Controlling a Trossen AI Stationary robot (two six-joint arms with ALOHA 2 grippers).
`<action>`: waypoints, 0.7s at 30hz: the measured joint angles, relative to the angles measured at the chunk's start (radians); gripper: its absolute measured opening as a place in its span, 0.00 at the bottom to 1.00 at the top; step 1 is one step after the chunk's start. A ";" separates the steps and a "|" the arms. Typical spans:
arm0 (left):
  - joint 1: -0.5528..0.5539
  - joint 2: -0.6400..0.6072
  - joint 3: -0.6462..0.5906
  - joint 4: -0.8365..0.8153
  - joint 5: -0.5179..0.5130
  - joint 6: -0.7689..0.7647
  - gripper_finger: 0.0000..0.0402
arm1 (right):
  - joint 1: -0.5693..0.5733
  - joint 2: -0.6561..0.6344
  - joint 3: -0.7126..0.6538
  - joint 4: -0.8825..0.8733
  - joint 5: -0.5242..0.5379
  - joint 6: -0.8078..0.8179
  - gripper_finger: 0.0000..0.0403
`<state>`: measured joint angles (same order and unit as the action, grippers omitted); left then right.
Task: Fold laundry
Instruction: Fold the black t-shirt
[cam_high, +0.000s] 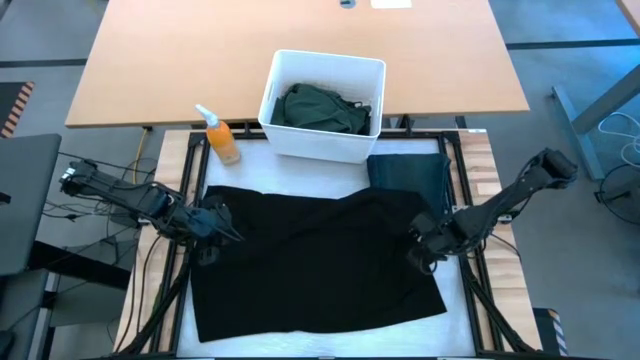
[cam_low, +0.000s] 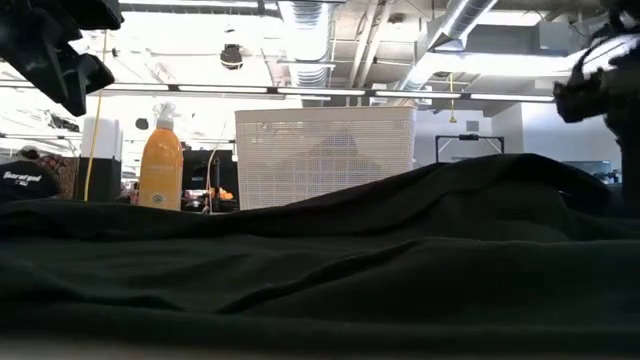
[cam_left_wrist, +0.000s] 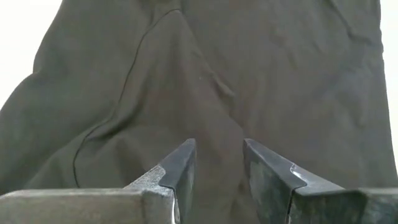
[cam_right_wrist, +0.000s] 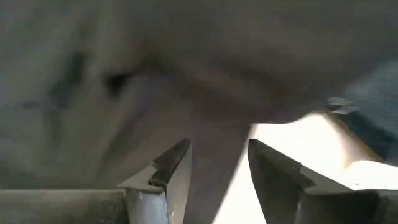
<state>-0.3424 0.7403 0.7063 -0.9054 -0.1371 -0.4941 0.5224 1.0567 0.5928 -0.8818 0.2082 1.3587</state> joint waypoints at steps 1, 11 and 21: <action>0.000 0.000 0.000 0.000 0.000 -0.006 0.30 | 0.002 -0.009 -0.017 -0.007 0.008 0.010 0.46; 0.000 0.000 0.000 0.039 0.002 -0.026 0.30 | -0.002 -0.024 -0.115 0.138 0.113 -0.029 0.46; 0.000 0.000 0.000 0.034 0.009 -0.030 0.30 | -0.009 0.003 -0.141 0.172 0.110 -0.091 0.19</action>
<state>-0.3424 0.7403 0.7063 -0.8719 -0.1282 -0.5240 0.5135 1.0599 0.4515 -0.7094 0.3184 1.2673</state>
